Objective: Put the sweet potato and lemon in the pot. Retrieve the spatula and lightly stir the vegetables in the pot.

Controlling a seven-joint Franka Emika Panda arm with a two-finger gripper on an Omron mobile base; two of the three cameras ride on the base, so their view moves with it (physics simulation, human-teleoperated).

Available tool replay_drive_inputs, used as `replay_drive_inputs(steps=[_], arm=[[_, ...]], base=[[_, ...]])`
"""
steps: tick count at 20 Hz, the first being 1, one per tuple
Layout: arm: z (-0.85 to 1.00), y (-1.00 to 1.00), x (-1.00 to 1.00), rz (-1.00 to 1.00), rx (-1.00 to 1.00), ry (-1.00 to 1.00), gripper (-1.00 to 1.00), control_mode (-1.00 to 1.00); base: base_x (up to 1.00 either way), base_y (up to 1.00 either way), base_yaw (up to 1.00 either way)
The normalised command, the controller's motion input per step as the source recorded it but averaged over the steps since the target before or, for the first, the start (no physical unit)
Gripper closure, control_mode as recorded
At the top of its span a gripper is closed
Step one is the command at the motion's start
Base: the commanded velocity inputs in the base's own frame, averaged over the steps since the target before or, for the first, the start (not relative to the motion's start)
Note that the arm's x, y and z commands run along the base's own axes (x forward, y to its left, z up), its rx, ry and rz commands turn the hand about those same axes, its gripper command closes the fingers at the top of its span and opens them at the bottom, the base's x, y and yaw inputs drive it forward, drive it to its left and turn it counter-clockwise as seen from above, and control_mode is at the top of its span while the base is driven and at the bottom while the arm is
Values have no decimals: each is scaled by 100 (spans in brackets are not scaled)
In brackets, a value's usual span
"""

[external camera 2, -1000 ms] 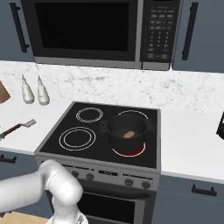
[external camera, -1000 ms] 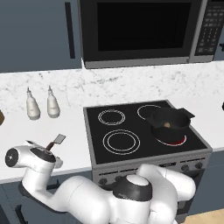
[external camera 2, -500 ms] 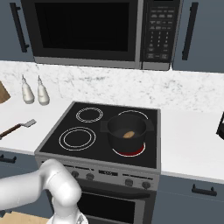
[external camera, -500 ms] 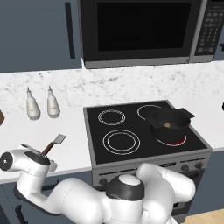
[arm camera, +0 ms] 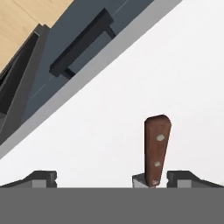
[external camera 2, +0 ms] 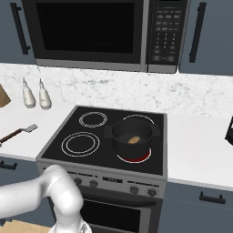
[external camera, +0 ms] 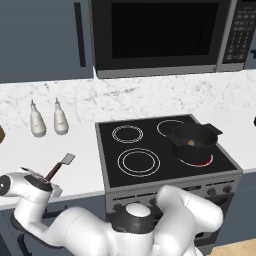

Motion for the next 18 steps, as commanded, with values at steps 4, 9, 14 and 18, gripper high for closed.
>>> replay_drive_inputs(steps=[4, 9, 14, 18], arm=[[-26, 14, 17, 0, -8, 0, -100, -100], [-15, 26, 27, 0, -7, 0, -100, -100], [-12, 32, 24, 0, -6, 0, -100, -100], [-41, 10, 1, 0, -9, 0, -100, -100]], base=[[0, 0, 0], [0, 0, 0], [0, 0, 0], [0, 0, 0]])
